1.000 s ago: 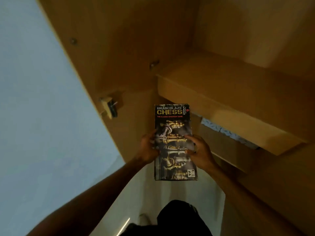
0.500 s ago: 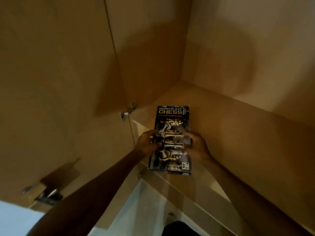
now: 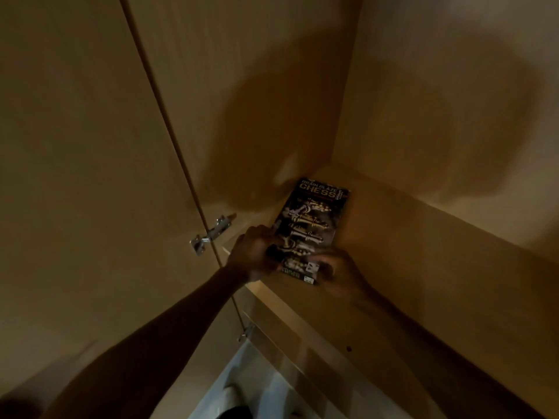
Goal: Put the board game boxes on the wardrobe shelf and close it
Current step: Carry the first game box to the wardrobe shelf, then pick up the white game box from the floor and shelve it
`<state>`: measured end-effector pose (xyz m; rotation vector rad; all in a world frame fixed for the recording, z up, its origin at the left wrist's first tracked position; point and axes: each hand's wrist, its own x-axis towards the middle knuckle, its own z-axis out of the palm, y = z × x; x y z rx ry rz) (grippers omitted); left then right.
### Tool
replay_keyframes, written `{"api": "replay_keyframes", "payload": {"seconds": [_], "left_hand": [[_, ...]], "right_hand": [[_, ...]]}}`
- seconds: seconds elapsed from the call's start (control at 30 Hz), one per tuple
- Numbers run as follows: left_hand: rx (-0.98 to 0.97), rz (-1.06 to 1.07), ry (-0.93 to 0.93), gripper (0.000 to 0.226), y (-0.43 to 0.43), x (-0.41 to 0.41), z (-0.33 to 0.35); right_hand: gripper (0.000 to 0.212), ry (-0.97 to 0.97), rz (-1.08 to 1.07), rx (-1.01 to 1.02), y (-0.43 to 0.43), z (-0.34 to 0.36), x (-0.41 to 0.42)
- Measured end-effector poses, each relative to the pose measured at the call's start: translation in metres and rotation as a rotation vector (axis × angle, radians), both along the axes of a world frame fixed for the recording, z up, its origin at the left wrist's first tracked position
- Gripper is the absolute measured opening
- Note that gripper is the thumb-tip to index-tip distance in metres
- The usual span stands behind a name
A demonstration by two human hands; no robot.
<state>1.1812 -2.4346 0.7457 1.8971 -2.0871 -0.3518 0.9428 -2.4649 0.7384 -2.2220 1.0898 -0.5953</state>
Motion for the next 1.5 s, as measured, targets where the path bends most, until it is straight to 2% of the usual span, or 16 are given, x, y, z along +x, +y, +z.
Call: {"api": "replay_keyframes", "payload": {"seconds": [0.07, 0.1, 0.2, 0.3, 0.43, 0.5, 0.57, 0.73, 0.87, 1.0, 1.23, 1.5], "left_hand": [[-0.101, 0.06, 0.011, 0.029, -0.001, -0.003, -0.005], [-0.131, 0.092, 0.017, 0.026, -0.001, -0.004, -0.008], [-0.147, 0.168, 0.002, 0.043, -0.004, -0.003, -0.01], [-0.06, 0.176, 0.014, 0.068, -0.004, 0.004, -0.006], [0.001, 0.207, 0.006, 0.071, -0.003, 0.013, -0.006], [0.067, 0.212, 0.043, 0.069, -0.002, 0.013, -0.008], [0.085, 0.255, 0.178, 0.063, 0.002, 0.01, -0.008], [-0.096, 0.436, 0.395, 0.037, 0.043, -0.004, -0.011], [-0.124, 0.668, 0.708, 0.033, 0.113, -0.01, -0.022], [-0.175, 0.847, 0.869, 0.031, 0.198, -0.008, -0.031], [-0.333, 1.226, 0.947, 0.032, 0.404, -0.001, -0.046], [-0.516, 1.617, 0.939, 0.033, 0.641, -0.03, -0.043]], "right_hand": [[0.039, 0.081, 0.08, -0.027, -0.01, -0.012, 0.009], [0.045, 0.136, 0.098, -0.029, -0.014, -0.013, 0.014], [0.059, 0.297, 0.112, 0.004, -0.023, -0.015, 0.029], [0.067, 0.377, 0.136, 0.006, -0.03, -0.014, 0.043], [0.069, 0.426, 0.133, -0.012, -0.031, -0.014, 0.054], [0.067, 0.4, 0.135, 0.011, -0.029, -0.013, 0.053], [0.065, 0.32, 0.132, 0.055, -0.026, -0.011, 0.049], [0.042, -0.175, -0.072, 0.186, 0.01, -0.002, 0.048], [0.04, -0.288, -0.045, 0.376, 0.054, -0.006, 0.06], [0.04, -0.265, 0.063, 0.445, 0.098, -0.014, 0.084], [0.042, -0.072, 0.471, 0.455, 0.232, -0.029, 0.15], [0.041, 0.05, 0.88, 0.497, 0.45, -0.042, 0.207]]}}
